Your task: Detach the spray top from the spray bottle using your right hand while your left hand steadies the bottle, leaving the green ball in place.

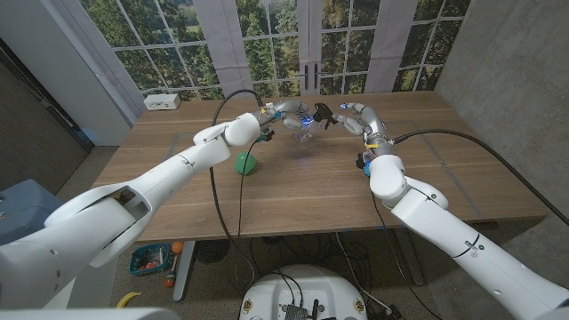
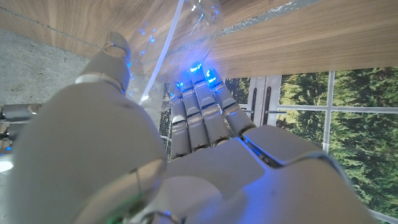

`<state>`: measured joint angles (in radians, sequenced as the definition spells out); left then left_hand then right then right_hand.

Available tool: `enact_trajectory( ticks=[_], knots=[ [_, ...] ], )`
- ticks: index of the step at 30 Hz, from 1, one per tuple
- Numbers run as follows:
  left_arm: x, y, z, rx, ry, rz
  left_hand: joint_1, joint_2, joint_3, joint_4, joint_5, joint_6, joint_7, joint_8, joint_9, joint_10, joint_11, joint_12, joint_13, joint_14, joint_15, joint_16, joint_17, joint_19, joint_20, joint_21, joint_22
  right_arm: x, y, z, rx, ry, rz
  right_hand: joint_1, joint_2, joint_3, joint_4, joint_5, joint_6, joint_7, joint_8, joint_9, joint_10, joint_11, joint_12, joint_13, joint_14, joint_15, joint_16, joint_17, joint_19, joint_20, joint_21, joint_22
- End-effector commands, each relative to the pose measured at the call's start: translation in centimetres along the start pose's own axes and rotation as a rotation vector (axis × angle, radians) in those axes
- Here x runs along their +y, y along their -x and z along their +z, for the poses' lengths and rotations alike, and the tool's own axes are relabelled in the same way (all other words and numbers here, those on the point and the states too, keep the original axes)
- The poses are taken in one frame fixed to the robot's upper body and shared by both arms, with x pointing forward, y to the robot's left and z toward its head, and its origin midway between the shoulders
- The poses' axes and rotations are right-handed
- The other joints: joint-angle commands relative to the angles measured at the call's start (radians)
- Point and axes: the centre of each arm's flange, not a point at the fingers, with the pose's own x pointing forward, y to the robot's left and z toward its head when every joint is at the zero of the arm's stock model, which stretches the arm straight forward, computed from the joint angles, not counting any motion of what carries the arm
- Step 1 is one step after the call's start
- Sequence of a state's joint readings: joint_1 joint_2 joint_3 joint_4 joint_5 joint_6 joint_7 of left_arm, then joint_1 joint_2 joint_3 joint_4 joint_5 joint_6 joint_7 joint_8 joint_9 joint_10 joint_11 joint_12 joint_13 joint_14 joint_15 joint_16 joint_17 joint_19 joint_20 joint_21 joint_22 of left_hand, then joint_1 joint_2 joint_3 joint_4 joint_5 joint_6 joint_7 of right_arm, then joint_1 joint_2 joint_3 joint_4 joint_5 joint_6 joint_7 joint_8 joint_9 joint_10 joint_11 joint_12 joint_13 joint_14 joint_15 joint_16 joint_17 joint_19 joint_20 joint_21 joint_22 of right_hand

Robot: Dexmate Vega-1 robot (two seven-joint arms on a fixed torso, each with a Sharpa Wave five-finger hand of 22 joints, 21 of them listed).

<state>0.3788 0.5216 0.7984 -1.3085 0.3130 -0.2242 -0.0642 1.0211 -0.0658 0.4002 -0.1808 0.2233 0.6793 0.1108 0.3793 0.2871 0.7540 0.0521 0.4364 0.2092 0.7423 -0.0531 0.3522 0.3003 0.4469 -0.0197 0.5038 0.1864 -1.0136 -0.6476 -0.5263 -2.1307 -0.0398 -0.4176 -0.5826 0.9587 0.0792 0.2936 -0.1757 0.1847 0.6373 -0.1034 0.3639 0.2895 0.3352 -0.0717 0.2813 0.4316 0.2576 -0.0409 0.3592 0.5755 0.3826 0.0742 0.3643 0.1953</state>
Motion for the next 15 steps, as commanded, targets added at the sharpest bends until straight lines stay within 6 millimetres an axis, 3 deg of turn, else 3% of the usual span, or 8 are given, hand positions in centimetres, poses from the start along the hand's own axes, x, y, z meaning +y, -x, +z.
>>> enact_trajectory(
  ticks=[1,4,6,10,12,15],
  knots=[
    [0.14,-0.22,-0.33,0.014,0.000,0.008,0.219,0.223,0.003,0.006,0.004,0.153,-0.132,0.139,0.099,0.271,-0.241,0.002,0.363,0.026,-0.189,-0.001,0.002,0.001,-0.002,0.010,0.002,-0.02,0.86,1.20,-0.220,-0.080,0.010,0.017,0.003,-0.008,0.018,-0.002,0.042,-0.006,0.019,-0.005,0.080,-0.024,0.028,0.019,0.113,-0.081,0.079,0.042,0.040,-0.027,0.026,0.005],
    [0.18,-0.29,-0.22,0.009,-0.002,0.009,0.219,0.223,0.002,0.006,0.004,0.154,-0.131,0.139,0.099,0.271,-0.240,0.001,0.363,0.026,-0.189,-0.002,0.002,0.001,-0.002,0.011,0.002,-0.01,0.81,1.47,-0.203,-0.040,0.029,0.028,0.002,-0.015,0.014,-0.002,0.111,-0.019,0.047,-0.011,0.094,-0.037,0.034,0.034,0.113,-0.097,0.117,0.089,0.049,-0.036,0.037,0.009],
    [0.20,-0.30,-0.13,0.005,-0.001,0.010,0.219,0.223,0.002,0.006,0.004,0.153,-0.131,0.139,0.099,0.271,-0.240,0.000,0.363,0.026,-0.189,-0.002,0.001,0.001,-0.002,0.011,0.002,0.02,0.74,1.54,-0.193,-0.023,0.052,0.017,-0.005,-0.029,0.022,-0.005,0.179,-0.028,0.073,-0.015,0.058,-0.031,0.020,0.044,0.051,-0.072,0.115,0.117,0.035,-0.036,0.039,0.011],
    [0.19,-0.32,0.11,-0.001,-0.002,0.010,0.220,0.224,0.001,0.006,0.004,0.152,-0.133,0.139,0.101,0.271,-0.240,-0.001,0.365,0.026,-0.189,-0.003,0.001,0.001,-0.002,0.011,0.002,0.28,0.60,1.67,-0.178,-0.010,0.064,-0.004,-0.012,-0.041,0.029,-0.007,0.232,-0.048,0.088,-0.023,0.033,-0.024,0.004,0.039,0.000,-0.055,0.092,0.114,0.013,-0.028,0.036,0.012],
    [0.19,-0.33,0.24,-0.004,-0.004,0.011,0.220,0.224,0.001,0.006,0.004,0.152,-0.133,0.138,0.101,0.271,-0.240,-0.002,0.365,0.026,-0.189,-0.003,0.002,0.000,-0.002,0.011,0.002,0.49,0.58,1.75,-0.174,0.009,0.047,0.010,0.002,-0.032,0.023,-0.003,0.242,-0.051,0.085,-0.029,0.067,-0.044,0.015,0.037,0.020,-0.075,0.099,0.113,0.011,-0.031,0.038,0.012],
    [0.19,-0.33,0.41,-0.007,-0.005,0.011,0.220,0.224,0.001,0.006,0.004,0.151,-0.132,0.138,0.101,0.271,-0.240,-0.003,0.366,0.027,-0.189,-0.002,0.003,0.001,-0.003,0.012,0.002,0.76,0.67,1.82,-0.183,0.039,0.028,0.029,0.021,-0.024,0.015,0.002,0.251,-0.050,0.075,-0.046,0.160,-0.097,0.055,0.048,0.093,-0.122,0.146,0.137,0.020,-0.046,0.049,0.011]
  ],
)
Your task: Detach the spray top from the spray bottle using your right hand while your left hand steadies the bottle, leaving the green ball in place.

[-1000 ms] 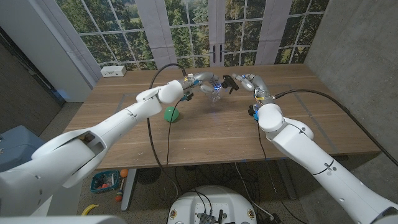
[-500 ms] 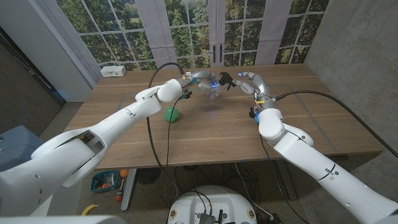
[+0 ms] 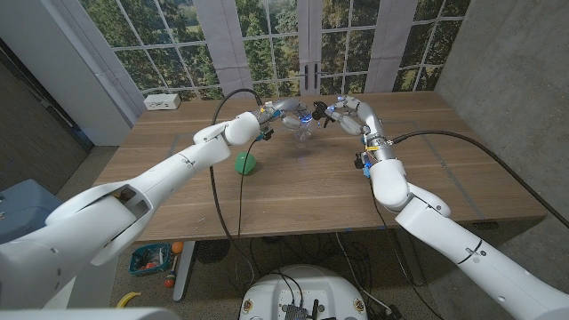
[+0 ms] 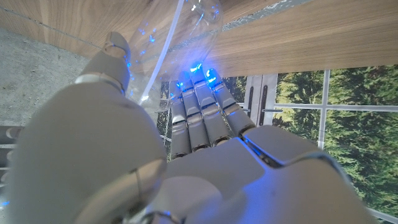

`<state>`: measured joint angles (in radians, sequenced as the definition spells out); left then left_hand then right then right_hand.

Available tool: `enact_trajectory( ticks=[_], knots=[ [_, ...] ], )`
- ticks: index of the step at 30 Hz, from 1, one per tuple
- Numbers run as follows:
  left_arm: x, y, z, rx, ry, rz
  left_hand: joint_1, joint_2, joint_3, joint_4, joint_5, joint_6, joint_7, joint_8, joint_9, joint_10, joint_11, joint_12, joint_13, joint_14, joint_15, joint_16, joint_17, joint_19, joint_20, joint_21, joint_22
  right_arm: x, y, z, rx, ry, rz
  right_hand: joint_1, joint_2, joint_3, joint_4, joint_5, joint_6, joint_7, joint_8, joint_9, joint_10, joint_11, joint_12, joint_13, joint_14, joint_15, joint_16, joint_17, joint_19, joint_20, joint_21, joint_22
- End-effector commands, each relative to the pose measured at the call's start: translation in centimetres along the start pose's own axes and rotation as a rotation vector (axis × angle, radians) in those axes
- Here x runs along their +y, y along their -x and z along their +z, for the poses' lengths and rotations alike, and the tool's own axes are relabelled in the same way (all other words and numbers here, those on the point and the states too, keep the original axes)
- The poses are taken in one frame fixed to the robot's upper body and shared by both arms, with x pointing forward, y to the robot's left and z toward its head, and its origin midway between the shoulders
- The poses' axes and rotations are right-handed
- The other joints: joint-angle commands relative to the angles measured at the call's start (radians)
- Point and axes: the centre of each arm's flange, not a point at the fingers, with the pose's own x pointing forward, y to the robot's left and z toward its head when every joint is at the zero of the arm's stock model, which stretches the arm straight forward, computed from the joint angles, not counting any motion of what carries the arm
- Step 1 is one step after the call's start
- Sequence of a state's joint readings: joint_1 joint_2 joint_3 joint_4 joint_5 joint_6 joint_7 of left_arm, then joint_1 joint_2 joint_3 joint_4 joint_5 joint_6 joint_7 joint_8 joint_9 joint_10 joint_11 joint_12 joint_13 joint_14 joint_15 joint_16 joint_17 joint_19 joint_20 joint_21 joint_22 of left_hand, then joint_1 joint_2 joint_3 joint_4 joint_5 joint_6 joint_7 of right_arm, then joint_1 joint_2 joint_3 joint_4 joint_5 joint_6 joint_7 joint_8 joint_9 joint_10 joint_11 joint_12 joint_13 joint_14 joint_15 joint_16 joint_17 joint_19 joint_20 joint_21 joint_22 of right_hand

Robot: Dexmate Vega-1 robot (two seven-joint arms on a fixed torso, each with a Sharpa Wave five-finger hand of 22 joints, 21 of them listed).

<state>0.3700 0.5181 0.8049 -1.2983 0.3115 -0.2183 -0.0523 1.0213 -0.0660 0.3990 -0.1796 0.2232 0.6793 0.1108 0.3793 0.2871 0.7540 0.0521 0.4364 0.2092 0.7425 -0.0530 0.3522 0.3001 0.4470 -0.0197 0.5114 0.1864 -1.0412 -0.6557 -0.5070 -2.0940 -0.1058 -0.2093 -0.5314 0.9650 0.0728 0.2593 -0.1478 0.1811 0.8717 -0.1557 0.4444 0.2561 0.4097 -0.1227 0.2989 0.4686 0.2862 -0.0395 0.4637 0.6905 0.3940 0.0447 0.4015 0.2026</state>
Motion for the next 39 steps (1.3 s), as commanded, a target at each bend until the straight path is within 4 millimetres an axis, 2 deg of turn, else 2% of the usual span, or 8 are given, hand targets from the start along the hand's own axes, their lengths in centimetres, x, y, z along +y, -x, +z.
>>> enact_trajectory(
  ticks=[1,4,9,15,20,32,36,39],
  knots=[
    [0.0,-0.1,0.6,-0.014,-0.005,0.002,0.220,0.224,0.002,0.005,0.004,0.150,-0.133,0.138,0.101,0.270,-0.240,-0.003,0.366,0.027,-0.189,-0.002,0.003,0.001,-0.003,0.005,0.002,0.8,0.1,0.7,-0.026,0.073,-0.001,0.043,0.037,0.016,-0.018,0.007,0.010,0.000,-0.016,-0.022,0.162,-0.058,0.073,0.026,0.104,-0.141,0.080,0.051,0.013,-0.022,0.019,0.003],
    [0.0,-0.1,0.7,-0.013,-0.005,0.004,0.220,0.225,0.002,0.005,0.004,0.150,-0.132,0.138,0.102,0.270,-0.240,-0.005,0.366,0.026,-0.189,-0.003,0.003,0.001,-0.003,0.005,0.002,0.8,0.2,0.8,-0.035,0.084,0.001,0.083,0.054,0.026,-0.025,0.013,-0.025,-0.005,-0.040,-0.032,0.230,-0.076,0.116,0.050,0.134,-0.166,0.130,0.108,0.021,-0.042,0.032,0.004],
    [0.0,0.0,0.8,-0.017,-0.008,0.006,0.220,0.226,0.002,0.006,0.004,0.147,-0.134,0.137,0.104,0.270,-0.241,-0.006,0.368,0.025,-0.189,-0.004,0.003,-0.001,-0.003,0.005,0.002,0.9,0.3,1.0,-0.036,0.100,0.016,0.106,0.057,0.042,-0.020,0.022,0.055,-0.005,-0.013,-0.034,0.352,-0.086,0.178,0.076,0.172,-0.166,0.135,0.126,0.020,-0.048,0.046,0.005],
    [0.1,0.2,1.1,-0.027,-0.007,0.008,0.221,0.227,0.001,0.006,0.005,0.146,-0.133,0.137,0.105,0.270,-0.240,-0.007,0.370,0.024,-0.189,-0.005,0.003,-0.001,-0.002,0.006,0.002,1.2,0.2,1.4,-0.016,0.169,0.032,0.095,0.046,0.058,-0.015,0.026,0.097,-0.021,0.001,-0.037,0.412,-0.092,0.190,0.080,0.129,-0.152,0.062,0.082,-0.016,-0.033,0.045,0.004],
    [0.1,0.5,1.5,-0.042,-0.010,0.009,0.220,0.227,0.001,0.006,0.005,0.147,-0.134,0.137,0.105,0.270,-0.242,-0.009,0.370,0.024,-0.189,-0.006,0.003,-0.001,-0.003,0.007,0.002,1.6,-0.1,1.6,0.024,0.261,0.027,0.067,0.032,0.068,-0.007,0.024,0.032,-0.022,-0.032,-0.041,0.344,-0.083,0.108,0.044,0.098,-0.138,-0.002,0.021,-0.045,-0.013,0.043,-0.003],
    [0.3,0.7,2.0,-0.069,-0.009,0.011,0.221,0.227,0.000,0.006,0.005,0.147,-0.133,0.136,0.105,0.271,-0.242,-0.012,0.373,0.023,-0.189,-0.008,0.004,-0.003,-0.005,0.008,0.002,1.8,-0.8,1.4,0.116,0.372,-0.015,0.024,0.019,0.061,-0.002,0.021,-0.059,-0.012,-0.087,-0.045,0.268,-0.085,0.021,0.006,0.045,-0.123,-0.061,-0.042,-0.077,0.011,0.035,-0.009],
    [0.3,0.8,2.1,-0.077,-0.007,0.009,0.221,0.227,0.000,0.006,0.005,0.147,-0.133,0.136,0.106,0.271,-0.243,-0.013,0.374,0.024,-0.189,-0.008,0.004,-0.002,-0.005,0.008,0.002,1.7,-1.2,1.2,0.157,0.397,-0.030,0.025,0.025,0.061,-0.008,0.025,-0.109,0.020,-0.123,-0.049,0.214,-0.031,-0.020,-0.010,0.015,-0.105,-0.079,-0.064,-0.078,0.012,0.035,-0.011],
    [0.3,0.9,2.2,-0.085,-0.006,0.006,0.221,0.227,0.000,0.006,0.005,0.146,-0.133,0.136,0.106,0.271,-0.242,-0.014,0.374,0.024,-0.189,-0.009,0.004,-0.003,-0.005,0.009,0.002,1.7,-1.7,1.0,0.189,0.408,-0.038,0.049,0.057,0.085,-0.014,0.041,-0.137,0.032,-0.145,-0.051,0.192,-0.022,-0.038,-0.020,0.005,-0.108,-0.093,-0.081,-0.082,0.003,0.035,-0.011]
  ],
)
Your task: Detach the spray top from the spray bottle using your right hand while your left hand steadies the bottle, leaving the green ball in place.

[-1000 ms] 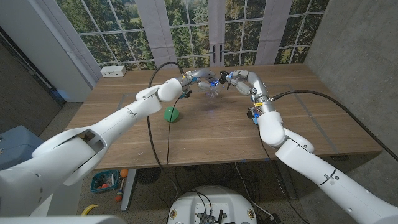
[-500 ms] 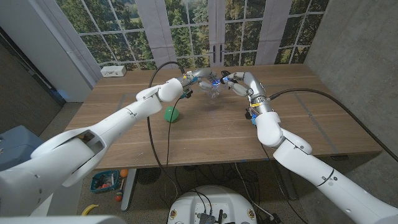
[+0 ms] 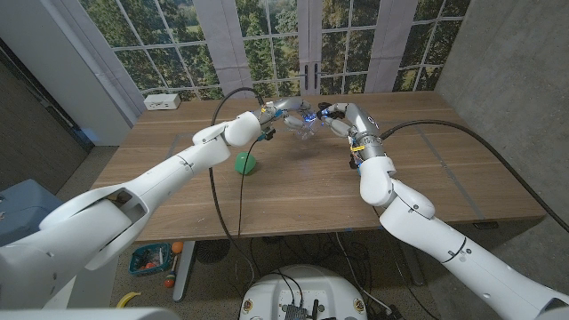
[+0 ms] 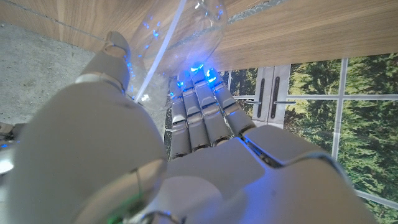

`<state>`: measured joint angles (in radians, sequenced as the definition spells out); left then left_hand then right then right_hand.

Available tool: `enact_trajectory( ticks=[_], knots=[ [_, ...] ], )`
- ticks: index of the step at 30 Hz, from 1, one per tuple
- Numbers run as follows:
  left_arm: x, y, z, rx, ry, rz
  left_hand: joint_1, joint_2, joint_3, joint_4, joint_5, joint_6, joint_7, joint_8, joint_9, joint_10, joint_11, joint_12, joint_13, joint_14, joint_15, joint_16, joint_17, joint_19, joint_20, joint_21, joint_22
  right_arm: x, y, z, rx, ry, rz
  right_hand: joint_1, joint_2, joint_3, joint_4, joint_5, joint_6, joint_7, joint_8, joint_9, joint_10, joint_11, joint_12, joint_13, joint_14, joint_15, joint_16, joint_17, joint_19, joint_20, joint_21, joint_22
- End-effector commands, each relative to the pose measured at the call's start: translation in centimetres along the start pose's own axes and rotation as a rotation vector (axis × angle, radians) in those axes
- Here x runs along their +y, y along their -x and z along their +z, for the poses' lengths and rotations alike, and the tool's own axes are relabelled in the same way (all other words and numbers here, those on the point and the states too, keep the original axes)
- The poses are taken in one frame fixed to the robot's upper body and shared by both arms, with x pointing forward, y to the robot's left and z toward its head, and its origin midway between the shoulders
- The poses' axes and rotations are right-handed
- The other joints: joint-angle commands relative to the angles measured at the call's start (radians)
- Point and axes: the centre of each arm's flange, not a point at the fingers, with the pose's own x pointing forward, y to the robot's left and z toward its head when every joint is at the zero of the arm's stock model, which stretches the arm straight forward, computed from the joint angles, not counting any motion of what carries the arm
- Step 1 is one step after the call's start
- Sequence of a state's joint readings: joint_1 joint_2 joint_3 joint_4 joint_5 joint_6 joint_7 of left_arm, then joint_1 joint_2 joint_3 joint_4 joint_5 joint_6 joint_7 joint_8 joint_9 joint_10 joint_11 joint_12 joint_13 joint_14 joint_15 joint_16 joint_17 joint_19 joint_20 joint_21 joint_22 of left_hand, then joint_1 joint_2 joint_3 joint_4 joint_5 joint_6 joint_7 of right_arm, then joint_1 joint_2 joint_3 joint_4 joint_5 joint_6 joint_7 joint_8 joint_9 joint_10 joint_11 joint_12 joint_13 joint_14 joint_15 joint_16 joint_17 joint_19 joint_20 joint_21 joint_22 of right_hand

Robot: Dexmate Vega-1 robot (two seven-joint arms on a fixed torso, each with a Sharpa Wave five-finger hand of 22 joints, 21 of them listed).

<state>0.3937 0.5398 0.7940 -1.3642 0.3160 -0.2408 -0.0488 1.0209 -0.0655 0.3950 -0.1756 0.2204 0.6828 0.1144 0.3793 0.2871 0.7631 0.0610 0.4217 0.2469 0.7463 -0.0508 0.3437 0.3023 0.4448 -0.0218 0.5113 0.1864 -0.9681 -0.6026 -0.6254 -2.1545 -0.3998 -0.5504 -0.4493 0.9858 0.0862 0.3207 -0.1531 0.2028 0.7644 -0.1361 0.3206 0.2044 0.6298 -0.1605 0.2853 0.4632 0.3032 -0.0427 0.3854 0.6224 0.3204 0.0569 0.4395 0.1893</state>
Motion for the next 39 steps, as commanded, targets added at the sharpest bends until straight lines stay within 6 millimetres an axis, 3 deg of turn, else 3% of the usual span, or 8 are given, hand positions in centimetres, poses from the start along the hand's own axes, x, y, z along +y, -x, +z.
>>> enact_trajectory(
  ticks=[1,12,15,22,25,30,33,39],
  knots=[
    [0.0,0.3,0.5,-0.031,0.005,-0.007,0.222,0.227,0.003,0.002,0.008,0.144,-0.137,0.136,0.106,0.262,-0.252,0.000,0.337,0.020,-0.191,0.000,0.002,-0.001,-0.003,0.009,0.002,-0.1,-1.2,-1.1,0.142,0.112,-0.030,0.030,0.049,0.026,-0.008,0.021,-0.033,0.012,-0.024,0.001,-0.031,0.016,-0.027,-0.016,-0.012,-0.109,-0.016,-0.014,-0.007,-0.011,-0.003,0.002],
    [-0.1,0.5,0.5,-0.037,0.005,-0.012,0.222,0.227,0.003,0.002,0.007,0.144,-0.136,0.134,0.105,0.262,-0.251,-0.002,0.339,0.019,-0.191,-0.002,0.003,-0.003,-0.002,0.010,0.002,-0.4,-2.6,-2.2,0.221,0.116,-0.060,0.029,0.067,0.037,-0.003,0.040,-0.058,0.012,-0.053,0.001,-0.051,0.032,-0.046,-0.033,0.014,-0.108,-0.011,-0.025,0.037,-0.030,0.020,0.004],
    [-0.1,0.5,0.4,-0.038,0.002,-0.017,0.222,0.227,0.003,0.002,0.007,0.144,-0.138,0.134,0.106,0.263,-0.252,-0.003,0.340,0.019,-0.191,-0.002,0.003,-0.003,-0.002,0.010,0.002,-0.6,-2.7,-2.4,0.232,0.103,-0.048,0.035,0.064,0.038,-0.009,0.051,-0.135,0.000,-0.096,0.001,-0.127,0.029,-0.077,-0.042,0.001,-0.096,-0.014,-0.022,0.035,-0.027,0.026,0.006],
    [-0.4,0.3,0.2,-0.024,-0.009,-0.021,0.223,0.227,0.002,0.002,0.007,0.144,-0.138,0.134,0.106,0.263,-0.251,-0.005,0.341,0.019,-0.191,-0.003,0.004,-0.003,-0.004,0.011,0.002,-2.0,-3.3,-2.1,0.262,0.024,0.187,-0.056,-0.005,-0.026,0.006,0.058,-0.374,0.085,-0.141,0.004,-0.313,0.122,-0.096,-0.054,-0.118,0.010,-0.064,-0.021,-0.059,0.068,-0.004,0.003],
    [-0.4,0.2,0.0,-0.014,-0.009,-0.018,0.223,0.227,0.002,0.002,0.007,0.145,-0.140,0.134,0.106,0.264,-0.252,-0.005,0.342,0.019,-0.191,-0.003,0.004,-0.004,-0.004,0.011,0.002,-2.5,-3.4,-1.9,0.241,-0.029,0.266,0.035,0.058,0.042,-0.030,0.112,-0.389,0.076,-0.128,0.004,-0.326,0.088,-0.082,-0.049,-0.113,-0.012,-0.068,-0.026,-0.066,0.049,-0.006,0.003],
    [-0.5,0.0,-0.4,-0.003,-0.008,-0.010,0.223,0.228,0.001,0.003,0.006,0.144,-0.142,0.134,0.108,0.263,-0.252,-0.007,0.343,0.019,-0.191,-0.004,0.005,-0.005,-0.004,0.012,0.002,-2.9,-3.6,-1.2,0.210,-0.083,0.365,0.056,0.065,0.074,-0.025,0.152,-0.387,0.061,-0.122,0.003,-0.316,0.058,-0.073,-0.047,-0.077,-0.024,-0.065,-0.035,-0.061,0.046,-0.004,0.002],
    [-0.5,0.0,-0.4,-0.003,-0.007,-0.018,0.223,0.227,0.001,0.003,0.006,0.143,-0.140,0.133,0.107,0.265,-0.252,-0.008,0.343,0.018,-0.191,-0.004,0.005,-0.004,-0.005,0.012,0.002,-2.8,-3.6,-0.9,0.181,-0.091,0.337,0.024,0.072,0.064,0.003,0.166,-0.367,0.045,-0.112,0.002,-0.299,0.048,-0.064,-0.044,-0.055,-0.046,-0.046,-0.019,-0.045,0.018,0.004,0.003],
    [-0.6,0.2,-0.2,-0.023,0.000,-0.029,0.224,0.228,0.001,0.003,0.005,0.144,-0.140,0.133,0.107,0.265,-0.253,-0.009,0.344,0.019,-0.191,-0.005,0.005,-0.004,-0.005,0.013,0.002,-1.4,-3.3,-0.3,0.136,0.004,0.096,0.051,0.050,0.050,-0.023,0.163,-0.355,0.020,-0.108,0.002,-0.295,0.023,-0.060,-0.040,-0.022,-0.085,-0.010,0.006,0.010,-0.020,0.031,0.005]
  ],
)
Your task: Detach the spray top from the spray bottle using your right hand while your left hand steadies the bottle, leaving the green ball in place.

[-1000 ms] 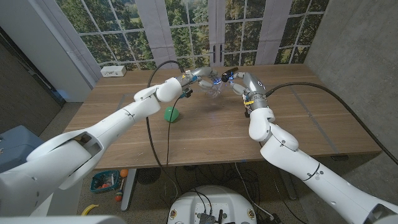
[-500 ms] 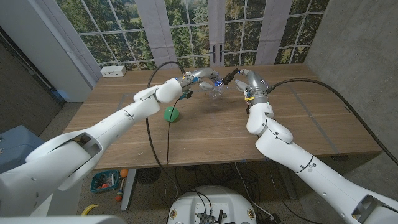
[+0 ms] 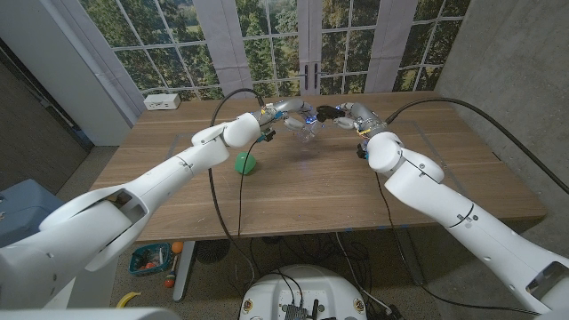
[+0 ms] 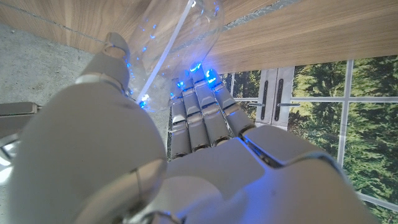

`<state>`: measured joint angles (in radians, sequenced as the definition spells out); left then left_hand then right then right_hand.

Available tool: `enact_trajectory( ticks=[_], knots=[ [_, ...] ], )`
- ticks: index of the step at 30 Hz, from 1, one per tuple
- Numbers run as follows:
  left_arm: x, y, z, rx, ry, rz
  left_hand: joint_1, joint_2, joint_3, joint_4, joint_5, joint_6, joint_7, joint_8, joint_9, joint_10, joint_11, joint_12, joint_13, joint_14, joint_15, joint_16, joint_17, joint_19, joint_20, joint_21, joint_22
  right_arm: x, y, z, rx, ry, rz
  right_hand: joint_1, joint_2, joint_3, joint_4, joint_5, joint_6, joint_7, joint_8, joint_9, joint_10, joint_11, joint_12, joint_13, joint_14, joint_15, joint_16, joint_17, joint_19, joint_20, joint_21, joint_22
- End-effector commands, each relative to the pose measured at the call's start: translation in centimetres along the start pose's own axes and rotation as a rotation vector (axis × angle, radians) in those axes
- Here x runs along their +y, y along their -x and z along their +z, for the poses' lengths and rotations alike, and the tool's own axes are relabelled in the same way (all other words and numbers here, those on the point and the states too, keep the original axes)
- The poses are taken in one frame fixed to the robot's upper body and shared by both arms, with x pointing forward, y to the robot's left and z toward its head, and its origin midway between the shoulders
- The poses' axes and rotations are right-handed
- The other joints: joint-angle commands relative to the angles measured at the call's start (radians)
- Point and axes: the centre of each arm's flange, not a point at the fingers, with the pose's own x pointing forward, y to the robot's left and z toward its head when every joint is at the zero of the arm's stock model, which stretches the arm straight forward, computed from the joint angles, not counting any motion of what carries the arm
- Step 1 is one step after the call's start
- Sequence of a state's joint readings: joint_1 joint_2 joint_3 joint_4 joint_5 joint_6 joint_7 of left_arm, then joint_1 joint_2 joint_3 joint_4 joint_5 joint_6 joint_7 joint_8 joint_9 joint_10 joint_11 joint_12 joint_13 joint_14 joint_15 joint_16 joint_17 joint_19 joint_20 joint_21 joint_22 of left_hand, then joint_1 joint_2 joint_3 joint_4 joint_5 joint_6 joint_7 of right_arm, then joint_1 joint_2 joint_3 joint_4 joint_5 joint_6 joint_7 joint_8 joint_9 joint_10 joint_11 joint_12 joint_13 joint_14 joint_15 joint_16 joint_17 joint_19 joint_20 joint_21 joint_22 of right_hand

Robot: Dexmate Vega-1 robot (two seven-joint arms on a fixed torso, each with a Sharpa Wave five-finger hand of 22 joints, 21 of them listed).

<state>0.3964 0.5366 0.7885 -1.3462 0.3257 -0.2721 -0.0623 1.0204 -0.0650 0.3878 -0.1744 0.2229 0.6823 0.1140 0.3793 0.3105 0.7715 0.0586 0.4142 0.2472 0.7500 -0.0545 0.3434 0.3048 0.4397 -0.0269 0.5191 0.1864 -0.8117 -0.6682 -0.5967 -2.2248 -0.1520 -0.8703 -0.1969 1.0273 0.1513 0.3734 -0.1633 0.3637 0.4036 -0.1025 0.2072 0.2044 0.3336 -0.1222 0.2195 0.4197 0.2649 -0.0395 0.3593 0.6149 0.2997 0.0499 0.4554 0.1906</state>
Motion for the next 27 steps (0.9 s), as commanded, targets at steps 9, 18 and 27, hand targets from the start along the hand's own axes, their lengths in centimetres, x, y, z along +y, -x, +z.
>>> enact_trajectory(
  ticks=[9,18,27],
  knots=[
    [-0.5,0.5,0.2,-0.026,0.007,-0.030,0.224,0.227,0.007,0.002,0.002,0.145,-0.140,0.132,0.084,0.257,-0.251,-0.004,0.345,0.016,-0.188,-0.005,0.003,0.001,-0.001,0.006,0.002,1.9,-0.1,1.4,-0.132,-0.005,-0.409,-0.028,-0.052,-0.055,0.008,-0.048,0.038,0.011,0.018,0.003,0.037,0.015,0.019,0.001,0.040,-0.085,0.050,0.039,0.068,-0.007,0.038,0.007],
    [-0.7,0.9,0.3,-0.045,0.012,-0.043,0.225,0.227,0.007,0.002,0.002,0.146,-0.141,0.131,0.083,0.258,-0.251,-0.007,0.345,0.015,-0.188,-0.007,0.003,0.000,-0.001,0.007,0.002,2.9,-0.6,2.0,-0.120,0.033,-0.512,-0.014,-0.050,-0.062,0.002,-0.071,0.084,0.003,0.033,0.004,0.082,0.010,0.036,0.002,0.076,-0.106,0.074,0.047,0.088,-0.014,0.053,0.008],
    [-0.4,1.4,0.1,-0.045,0.011,-0.019,0.225,0.227,0.006,0.002,0.002,0.146,-0.142,0.131,0.085,0.258,-0.251,-0.010,0.346,0.016,-0.188,-0.007,0.004,-0.001,-0.002,0.008,0.001,3.6,-1.5,2.6,-0.053,0.092,-0.495,-0.117,-0.111,-0.132,0.037,-0.147,0.115,0.038,0.036,0.005,0.115,0.046,0.047,0.008,0.109,-0.081,0.083,0.038,0.104,0.013,0.068,0.007]
  ],
)
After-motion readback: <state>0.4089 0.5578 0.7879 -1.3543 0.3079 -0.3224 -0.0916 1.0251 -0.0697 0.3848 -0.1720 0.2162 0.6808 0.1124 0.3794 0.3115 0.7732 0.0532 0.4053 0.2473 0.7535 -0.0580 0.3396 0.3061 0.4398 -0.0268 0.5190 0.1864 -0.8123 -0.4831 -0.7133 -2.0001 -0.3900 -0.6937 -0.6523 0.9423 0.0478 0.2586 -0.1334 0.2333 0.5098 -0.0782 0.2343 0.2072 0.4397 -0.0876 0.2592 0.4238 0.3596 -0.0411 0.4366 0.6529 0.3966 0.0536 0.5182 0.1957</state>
